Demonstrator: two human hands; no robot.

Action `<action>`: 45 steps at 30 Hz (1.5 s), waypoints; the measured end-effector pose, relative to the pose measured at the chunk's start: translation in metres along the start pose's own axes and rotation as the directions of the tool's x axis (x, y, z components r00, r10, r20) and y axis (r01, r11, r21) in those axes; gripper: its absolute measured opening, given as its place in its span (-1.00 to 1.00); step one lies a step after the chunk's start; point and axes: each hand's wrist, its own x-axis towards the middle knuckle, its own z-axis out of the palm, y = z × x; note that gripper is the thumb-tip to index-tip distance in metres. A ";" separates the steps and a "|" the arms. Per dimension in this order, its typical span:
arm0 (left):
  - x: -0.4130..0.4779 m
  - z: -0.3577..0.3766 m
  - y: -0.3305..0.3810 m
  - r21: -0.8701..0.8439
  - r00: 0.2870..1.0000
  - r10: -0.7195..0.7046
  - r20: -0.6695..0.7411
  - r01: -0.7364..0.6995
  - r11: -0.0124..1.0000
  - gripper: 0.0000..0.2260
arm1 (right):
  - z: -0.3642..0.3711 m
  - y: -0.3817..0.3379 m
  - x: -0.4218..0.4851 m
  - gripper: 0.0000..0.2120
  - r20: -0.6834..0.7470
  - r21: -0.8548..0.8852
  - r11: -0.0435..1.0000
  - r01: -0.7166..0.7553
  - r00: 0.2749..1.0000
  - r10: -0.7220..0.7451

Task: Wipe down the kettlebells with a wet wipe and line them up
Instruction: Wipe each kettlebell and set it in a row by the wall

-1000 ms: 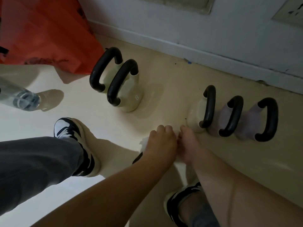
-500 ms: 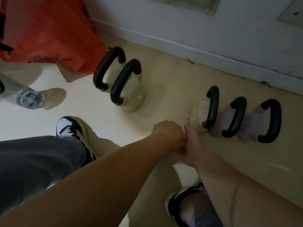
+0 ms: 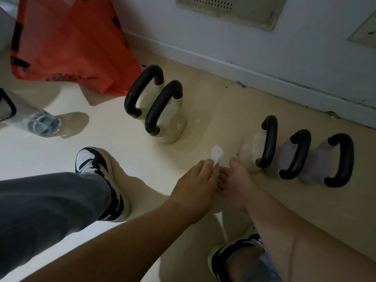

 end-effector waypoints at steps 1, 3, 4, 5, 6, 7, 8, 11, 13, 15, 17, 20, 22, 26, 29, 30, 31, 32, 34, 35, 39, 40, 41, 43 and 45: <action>0.020 -0.007 0.008 0.035 0.997 -0.046 0.064 0.044 0.998 -0.58 | -0.001 0.001 0.000 -0.31 -0.008 0.033 0.999 -0.011 1.000 0.012; 0.057 -0.021 0.018 0.114 0.950 -0.158 0.271 0.131 0.985 -0.70 | -0.006 0.006 0.005 -0.31 -0.030 0.106 0.994 -0.017 0.999 0.020; 0.070 -0.025 0.019 0.131 0.917 -0.196 0.348 0.160 0.978 -0.72 | -0.007 0.008 0.008 -0.34 -0.050 0.123 0.992 -0.008 0.999 0.014; 0.077 -0.027 0.019 0.134 0.899 -0.212 0.383 0.173 0.976 -0.73 | -0.006 0.009 0.008 -0.38 -0.076 0.121 0.993 0.010 0.997 -0.001; 0.078 -0.028 0.019 0.119 0.897 -0.212 0.389 0.179 0.977 -0.75 | -0.004 0.008 0.007 -0.42 -0.107 0.094 0.995 0.036 0.994 -0.025; 0.073 -0.027 0.017 0.095 0.911 -0.194 0.365 0.171 0.981 -0.74 | 0.000 0.007 0.004 -0.47 -0.124 0.057 0.997 0.059 0.991 -0.051; 0.062 -0.025 0.016 0.076 0.933 -0.173 0.316 0.157 0.985 -0.71 | 0.003 0.004 0.000 -0.53 -0.145 0.000 0.998 0.066 0.987 -0.066; 0.015 -0.014 0.009 -0.038 0.995 -0.067 0.079 0.070 0.997 -0.50 | 0.015 -0.003 -0.011 -0.73 -0.235 -0.221 0.972 0.086 0.962 -0.138; -0.017 -0.001 0.001 -0.136 0.999 -0.031 0.021 0.034 0.990 -0.39 | 0.015 -0.005 -0.010 -0.83 -0.329 -0.399 0.913 0.085 0.916 -0.230; -0.039 0.009 0.002 -0.227 0.996 -0.087 0.037 0.093 0.970 -0.30 | 0.014 -0.002 -0.009 -0.80 -0.359 -0.539 0.837 0.099 0.872 -0.334; -0.040 0.015 0.008 -0.190 0.989 -0.131 0.063 0.141 0.972 -0.29 | 0.021 0.004 -0.025 -0.78 -0.344 -0.577 0.805 0.141 0.852 -0.396; -0.011 0.003 0.013 -0.098 0.979 -0.139 0.152 0.155 0.983 -0.33 | 0.032 0.010 -0.042 -0.70 -0.301 -0.526 0.838 0.144 0.890 -0.342; 0.008 -0.009 0.013 -0.078 0.972 -0.077 0.220 0.097 0.992 -0.39 | 0.035 0.010 -0.044 -0.60 -0.309 -0.444 0.890 0.103 0.915 -0.260; -0.001 -0.028 0.001 -0.309 0.986 0.037 0.162 0.015 0.951 -0.59 | 0.041 0.007 -0.046 -0.65 -0.308 -0.298 0.952 0.076 0.936 -0.171; -0.019 -0.034 -0.009 -0.550 0.997 -0.071 -0.002 0.059 0.833 -0.72 | 0.056 0.006 -0.041 -0.68 -0.282 -0.234 0.967 0.101 0.945 -0.167; -0.023 -0.035 -0.013 -0.569 0.985 -0.174 -0.021 0.131 0.812 -0.76 | 0.064 0.005 -0.039 -0.68 -0.288 -0.226 0.969 0.100 0.944 -0.164; -0.026 -0.036 -0.016 -0.569 0.958 -0.286 -0.029 0.219 0.792 -0.81 | 0.073 0.002 -0.041 -0.65 -0.282 -0.229 0.970 0.085 0.948 -0.149; -0.030 -0.036 -0.020 -0.574 0.927 -0.374 -0.025 0.293 0.765 -0.86 | 0.082 -0.002 -0.045 -0.59 -0.281 -0.238 0.970 0.050 0.952 -0.118; -0.036 -0.032 -0.027 -0.605 0.883 -0.470 0.005 0.377 0.702 -0.87 | 0.096 -0.007 -0.053 -0.57 -0.294 -0.285 0.958 0.004 0.951 -0.092; -0.038 -0.029 -0.030 -0.620 0.868 -0.496 0.023 0.402 0.674 -0.84 | 0.099 -0.007 -0.048 -0.60 -0.280 -0.305 0.952 0.018 0.954 -0.108; -0.041 -0.020 -0.040 -0.675 0.834 -0.549 0.052 0.434 0.597 -0.78 | 0.111 0.001 -0.035 -0.49 -0.318 -0.365 0.927 0.083 0.925 -0.207; -0.041 -0.017 -0.042 -0.684 0.830 -0.556 0.049 0.434 0.587 -0.77 | 0.114 0.000 -0.032 -0.47 -0.335 -0.419 0.904 0.079 0.912 -0.235; -0.041 -0.015 -0.044 -0.689 0.827 -0.560 0.045 0.431 0.583 -0.75 | 0.116 -0.004 -0.026 -0.46 -0.336 -0.470 0.881 0.055 0.911 -0.237; -0.040 -0.010 -0.049 -0.697 0.824 -0.564 0.052 0.435 0.570 -0.73 | 0.121 -0.018 -0.018 -0.42 -0.338 -0.489 0.872 -0.016 0.925 -0.173; -0.041 -0.006 -0.051 -0.694 0.826 -0.560 0.059 0.437 0.572 -0.73 | 0.117 -0.029 -0.009 -0.45 -0.319 -0.523 0.843 -0.128 0.946 -0.054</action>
